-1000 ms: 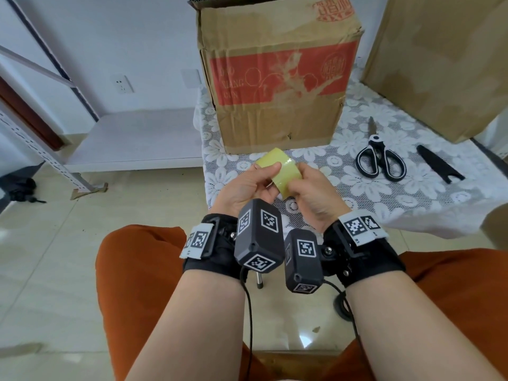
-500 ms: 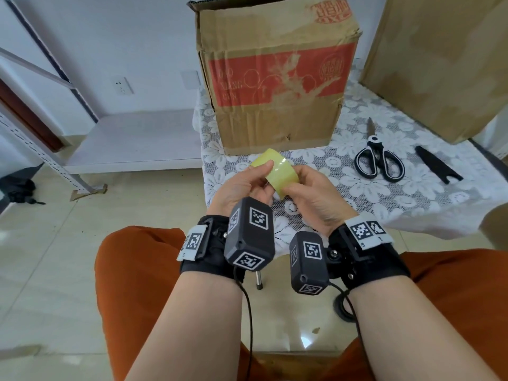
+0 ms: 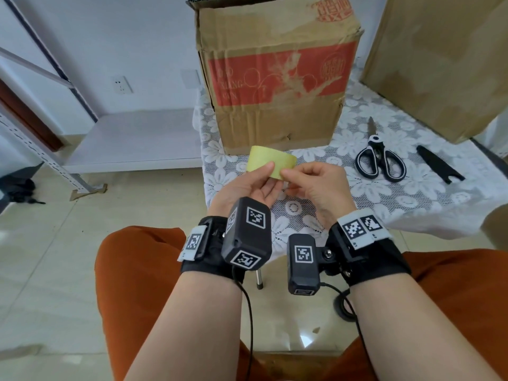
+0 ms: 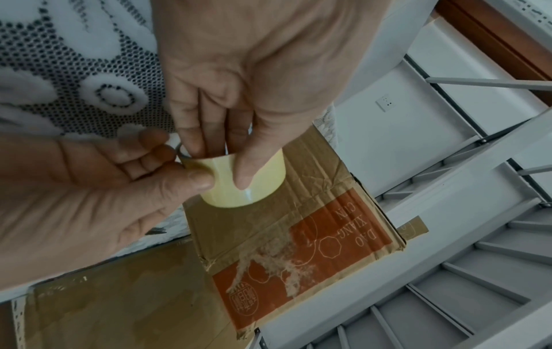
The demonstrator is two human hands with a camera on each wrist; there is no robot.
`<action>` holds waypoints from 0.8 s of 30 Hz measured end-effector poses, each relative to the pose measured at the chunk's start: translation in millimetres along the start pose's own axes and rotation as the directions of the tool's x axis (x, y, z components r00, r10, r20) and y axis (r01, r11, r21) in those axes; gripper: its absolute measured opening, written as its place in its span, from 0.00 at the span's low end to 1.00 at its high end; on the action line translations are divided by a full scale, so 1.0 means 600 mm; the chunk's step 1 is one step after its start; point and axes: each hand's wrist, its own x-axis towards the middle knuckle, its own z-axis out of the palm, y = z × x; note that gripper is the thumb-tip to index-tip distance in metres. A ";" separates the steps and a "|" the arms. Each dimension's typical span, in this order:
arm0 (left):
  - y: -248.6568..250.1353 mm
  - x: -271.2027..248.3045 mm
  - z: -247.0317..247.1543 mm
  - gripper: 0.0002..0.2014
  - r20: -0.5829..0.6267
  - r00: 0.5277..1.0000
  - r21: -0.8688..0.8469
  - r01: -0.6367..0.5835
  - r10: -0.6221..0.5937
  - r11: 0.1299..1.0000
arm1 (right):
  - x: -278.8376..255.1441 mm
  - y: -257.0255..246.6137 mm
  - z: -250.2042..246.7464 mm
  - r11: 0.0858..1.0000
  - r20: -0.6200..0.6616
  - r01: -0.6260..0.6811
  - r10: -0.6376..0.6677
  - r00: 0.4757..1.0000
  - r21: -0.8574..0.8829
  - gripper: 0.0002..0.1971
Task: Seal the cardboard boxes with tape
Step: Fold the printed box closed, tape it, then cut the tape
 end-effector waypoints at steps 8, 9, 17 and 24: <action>0.005 0.001 0.006 0.06 -0.005 0.999 0.049 -0.046 0.046 0.998 | -0.001 -0.007 0.008 0.995 -0.071 0.083 -0.087 0.994 -0.050 0.01; 0.005 0.002 0.004 0.07 0.002 0.999 0.051 -0.049 0.049 0.997 | -0.002 -0.008 0.008 0.995 -0.067 0.085 -0.089 0.994 -0.060 0.01; 0.008 0.002 -0.001 0.04 0.050 0.999 0.122 -0.027 0.021 0.992 | -0.001 -0.013 0.003 0.999 0.035 -0.025 0.026 0.999 -0.027 0.05; 0.001 -0.003 0.003 0.04 0.017 1.000 0.102 0.005 -0.007 0.995 | 0.000 0.002 -0.002 0.984 0.042 0.050 -0.043 0.998 -0.173 0.06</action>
